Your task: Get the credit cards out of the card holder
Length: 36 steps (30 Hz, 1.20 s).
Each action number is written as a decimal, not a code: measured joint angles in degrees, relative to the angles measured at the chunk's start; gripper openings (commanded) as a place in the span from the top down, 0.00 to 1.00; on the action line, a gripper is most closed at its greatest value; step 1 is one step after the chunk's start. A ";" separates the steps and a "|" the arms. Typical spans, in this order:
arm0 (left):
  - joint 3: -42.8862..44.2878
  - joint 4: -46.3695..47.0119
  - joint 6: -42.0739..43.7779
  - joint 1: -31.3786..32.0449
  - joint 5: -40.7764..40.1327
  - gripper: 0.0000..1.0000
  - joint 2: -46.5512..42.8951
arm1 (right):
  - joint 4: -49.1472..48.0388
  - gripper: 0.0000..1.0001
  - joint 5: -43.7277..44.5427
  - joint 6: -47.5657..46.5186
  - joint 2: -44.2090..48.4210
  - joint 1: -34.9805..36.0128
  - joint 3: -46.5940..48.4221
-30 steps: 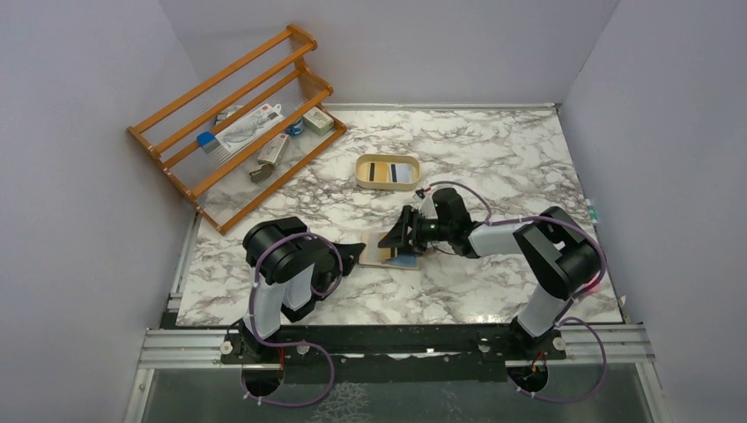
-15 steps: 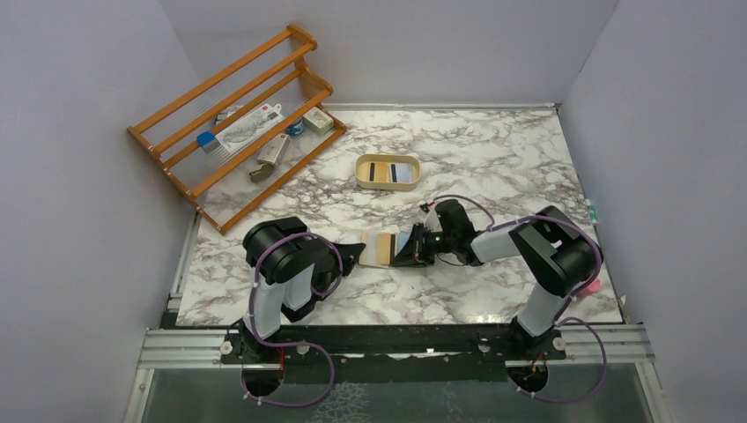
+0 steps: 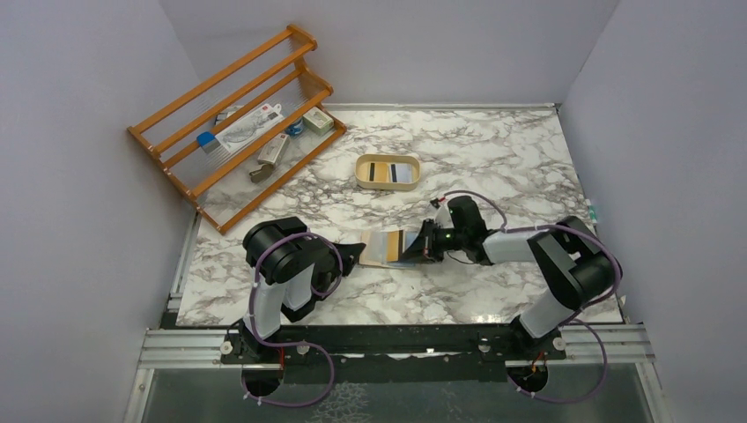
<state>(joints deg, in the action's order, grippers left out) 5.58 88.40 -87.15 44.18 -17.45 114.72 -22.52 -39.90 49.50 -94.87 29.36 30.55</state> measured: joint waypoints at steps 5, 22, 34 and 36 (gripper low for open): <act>0.00 -0.02 -0.02 0.00 0.00 1.00 -0.02 | 7.93 1.00 -0.11 -4.11 7.06 -2.51 0.55; -0.02 -0.02 0.39 0.00 0.00 1.00 -0.50 | 23.45 0.99 0.70 -13.31 1.07 -6.99 28.92; -0.72 -0.02 0.94 0.09 0.09 1.00 -1.14 | 23.30 0.99 0.15 -14.32 -26.01 -7.37 54.64; -0.72 0.00 0.92 0.09 0.09 1.00 -1.11 | 23.56 0.99 0.07 -14.62 -28.50 -7.37 57.35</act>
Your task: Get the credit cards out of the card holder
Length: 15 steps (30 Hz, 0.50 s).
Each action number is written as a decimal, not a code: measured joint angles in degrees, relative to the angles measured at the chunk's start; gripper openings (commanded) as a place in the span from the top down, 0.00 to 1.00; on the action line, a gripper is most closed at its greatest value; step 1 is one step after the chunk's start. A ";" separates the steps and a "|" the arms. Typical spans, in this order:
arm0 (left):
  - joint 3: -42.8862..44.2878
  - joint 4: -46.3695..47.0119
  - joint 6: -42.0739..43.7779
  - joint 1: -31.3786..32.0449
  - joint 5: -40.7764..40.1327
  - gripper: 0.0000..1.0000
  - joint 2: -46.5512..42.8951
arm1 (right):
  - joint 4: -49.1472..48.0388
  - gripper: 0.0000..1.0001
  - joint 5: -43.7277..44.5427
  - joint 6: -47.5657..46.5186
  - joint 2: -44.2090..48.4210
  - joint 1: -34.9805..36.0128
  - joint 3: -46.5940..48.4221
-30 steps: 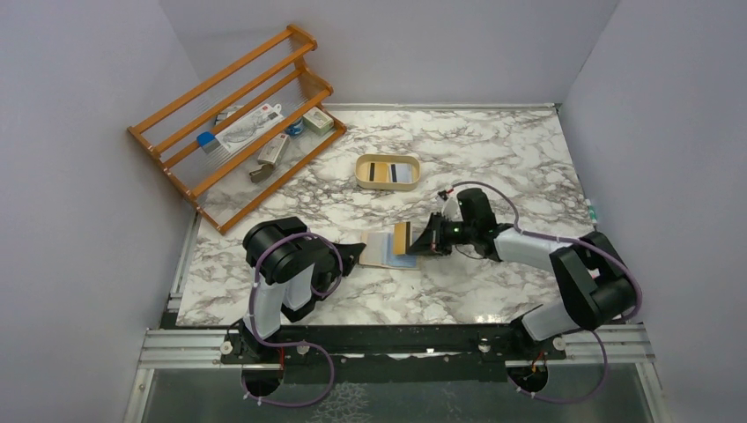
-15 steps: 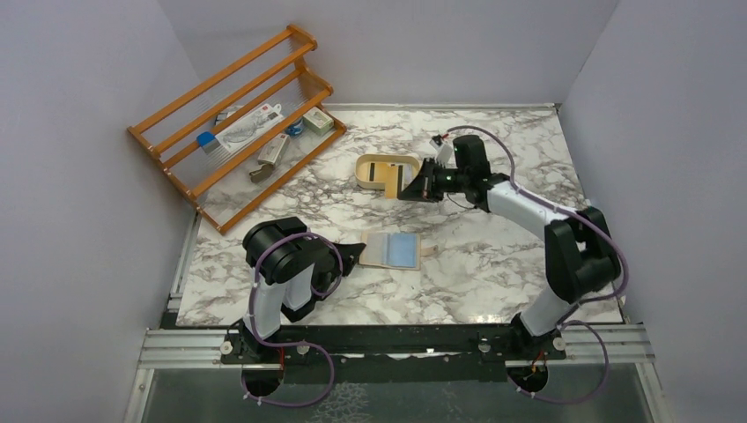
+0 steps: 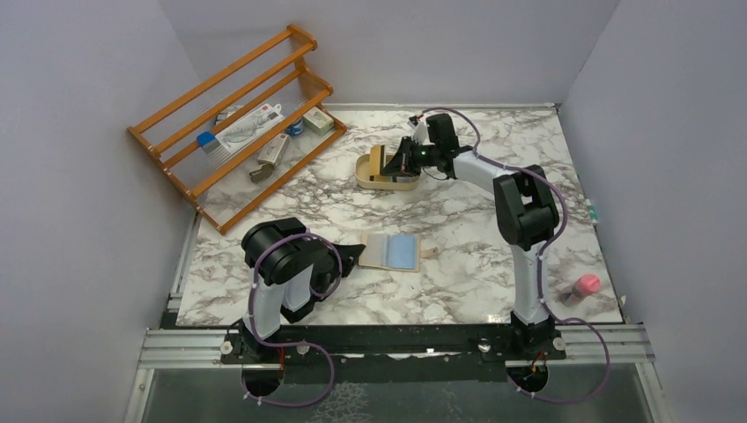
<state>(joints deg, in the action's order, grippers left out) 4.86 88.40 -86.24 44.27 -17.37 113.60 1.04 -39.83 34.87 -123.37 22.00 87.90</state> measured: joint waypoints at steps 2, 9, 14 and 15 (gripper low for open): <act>0.00 0.00 0.00 0.00 0.04 1.00 0.02 | 0.42 0.99 -0.07 -0.26 -1.57 0.00 1.57; 0.02 0.00 -0.13 0.00 0.17 1.00 0.72 | 0.72 0.99 -0.37 -0.48 -4.07 0.00 2.93; 0.04 0.02 -0.33 0.00 0.20 1.00 0.83 | 1.64 0.99 -0.61 -0.68 -5.01 0.00 2.95; 0.04 0.02 -0.35 0.00 0.20 1.00 0.83 | 1.84 0.99 -0.66 -0.83 -5.14 0.00 2.97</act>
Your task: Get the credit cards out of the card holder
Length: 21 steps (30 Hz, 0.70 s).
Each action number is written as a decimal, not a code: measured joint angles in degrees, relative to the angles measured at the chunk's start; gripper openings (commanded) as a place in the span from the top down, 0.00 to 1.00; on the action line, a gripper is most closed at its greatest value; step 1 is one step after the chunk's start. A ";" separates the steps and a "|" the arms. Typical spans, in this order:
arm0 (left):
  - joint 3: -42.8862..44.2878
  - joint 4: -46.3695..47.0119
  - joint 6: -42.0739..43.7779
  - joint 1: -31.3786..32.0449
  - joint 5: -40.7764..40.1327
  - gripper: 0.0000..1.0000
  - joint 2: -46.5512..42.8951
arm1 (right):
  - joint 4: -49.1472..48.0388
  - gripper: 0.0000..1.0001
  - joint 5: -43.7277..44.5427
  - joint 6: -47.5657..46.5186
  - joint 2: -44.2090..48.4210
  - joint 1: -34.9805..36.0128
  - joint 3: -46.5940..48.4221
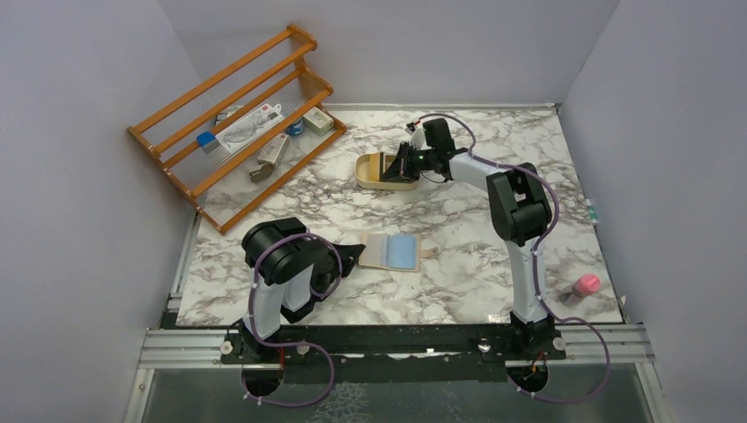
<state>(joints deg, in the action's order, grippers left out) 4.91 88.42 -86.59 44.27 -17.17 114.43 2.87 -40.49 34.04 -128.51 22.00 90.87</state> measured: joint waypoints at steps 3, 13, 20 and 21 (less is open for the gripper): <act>0.00 0.02 -0.04 0.00 0.00 1.00 0.02 | 0.26 0.99 -0.22 -0.31 -0.33 0.00 0.28; 0.00 0.02 -0.22 0.00 -0.02 1.00 0.07 | 2.69 0.68 -1.66 -1.70 -2.84 -0.11 4.94; 0.00 0.02 -0.24 0.00 -0.02 1.00 0.07 | 6.19 0.65 -2.10 -3.56 -3.50 -0.11 7.72; 0.00 0.02 -0.24 0.00 -0.02 1.00 0.07 | 6.60 0.65 -2.10 -3.82 -3.50 -0.11 8.02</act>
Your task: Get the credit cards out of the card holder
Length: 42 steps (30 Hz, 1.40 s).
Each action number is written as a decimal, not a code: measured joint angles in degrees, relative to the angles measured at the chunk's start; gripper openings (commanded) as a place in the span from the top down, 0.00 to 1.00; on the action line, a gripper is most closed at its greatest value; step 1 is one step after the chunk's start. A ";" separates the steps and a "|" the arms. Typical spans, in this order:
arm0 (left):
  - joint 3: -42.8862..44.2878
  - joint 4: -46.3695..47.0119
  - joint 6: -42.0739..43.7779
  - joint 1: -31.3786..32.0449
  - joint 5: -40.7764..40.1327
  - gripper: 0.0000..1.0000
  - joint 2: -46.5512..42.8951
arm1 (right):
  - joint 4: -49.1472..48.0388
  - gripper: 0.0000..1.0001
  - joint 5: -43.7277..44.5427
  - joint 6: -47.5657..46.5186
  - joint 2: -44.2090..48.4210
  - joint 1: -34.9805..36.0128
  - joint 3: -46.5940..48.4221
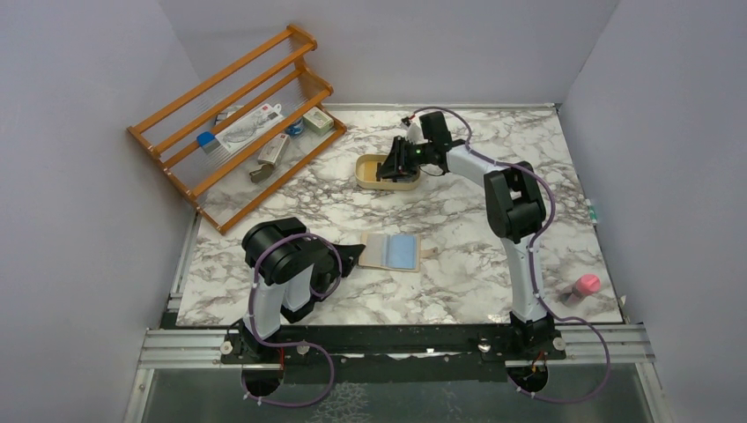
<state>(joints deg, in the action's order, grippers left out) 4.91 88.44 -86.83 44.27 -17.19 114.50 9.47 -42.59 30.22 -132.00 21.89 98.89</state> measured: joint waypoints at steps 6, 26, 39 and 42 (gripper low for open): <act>0.00 0.00 0.02 0.00 0.00 1.00 -0.02 | 2.71 0.62 0.79 -1.90 0.04 -0.11 0.70; 0.76 -4.63 13.20 0.76 0.24 1.00 -11.21 | 6.82 0.50 7.80 -6.56 32.48 -0.20 -10.54; 9.99 -29.00 26.99 3.91 -2.32 1.00 -28.06 | 7.08 0.46 17.35 -5.18 37.97 13.11 -31.04; 9.97 -31.17 27.47 4.72 -3.39 1.00 -28.11 | 6.51 0.46 18.38 -4.13 37.94 14.80 -32.24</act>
<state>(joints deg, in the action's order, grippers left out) 14.87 57.28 -59.35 48.99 -20.58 86.39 15.99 -24.21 26.09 -94.06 36.69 66.65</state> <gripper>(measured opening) 0.007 0.537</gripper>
